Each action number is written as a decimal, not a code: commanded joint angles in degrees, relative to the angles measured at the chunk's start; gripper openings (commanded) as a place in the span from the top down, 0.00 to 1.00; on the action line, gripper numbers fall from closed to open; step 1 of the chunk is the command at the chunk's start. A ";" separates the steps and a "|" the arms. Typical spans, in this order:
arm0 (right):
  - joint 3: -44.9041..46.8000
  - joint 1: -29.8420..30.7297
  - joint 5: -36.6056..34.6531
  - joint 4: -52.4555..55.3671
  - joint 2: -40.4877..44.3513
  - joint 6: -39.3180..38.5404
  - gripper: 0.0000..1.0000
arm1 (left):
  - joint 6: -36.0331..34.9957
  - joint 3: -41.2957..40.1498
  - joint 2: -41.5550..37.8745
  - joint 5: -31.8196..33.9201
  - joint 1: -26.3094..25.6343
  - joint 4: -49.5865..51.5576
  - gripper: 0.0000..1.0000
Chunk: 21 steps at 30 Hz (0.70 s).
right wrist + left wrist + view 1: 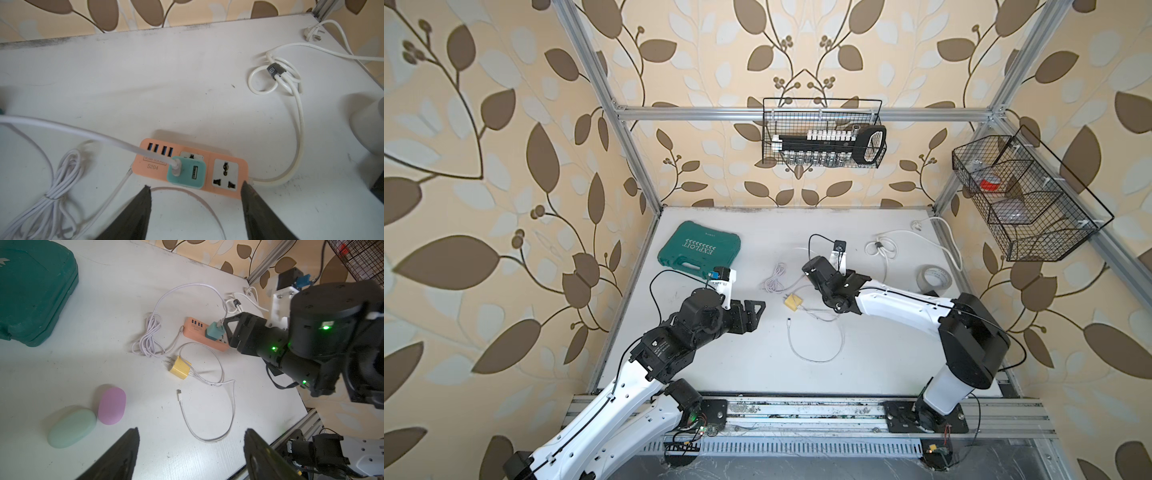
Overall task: Charge the bluetooth headset
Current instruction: Insert the plug into the socket.
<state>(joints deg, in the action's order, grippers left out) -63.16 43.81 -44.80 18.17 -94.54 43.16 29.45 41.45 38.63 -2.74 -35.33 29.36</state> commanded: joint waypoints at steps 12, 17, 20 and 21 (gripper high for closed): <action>8.79 1.01 18.35 3.61 22.06 -11.93 0.45 | 13.22 4.40 19.67 2.10 -0.43 -1.14 0.30; 11.50 1.63 22.64 5.59 27.08 -12.01 0.44 | 16.95 9.06 30.95 1.65 0.93 -3.59 0.29; 13.28 2.28 23.15 6.34 30.16 -11.49 0.44 | 19.11 10.66 36.94 -1.57 2.81 -7.56 0.29; 13.89 2.48 23.41 6.52 31.21 -11.39 0.44 | 19.15 11.52 38.91 -2.57 3.42 -8.52 0.30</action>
<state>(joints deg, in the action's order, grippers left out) -50.85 45.67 -23.75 22.79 -65.65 32.05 45.63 50.61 74.63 -3.18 -33.50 24.86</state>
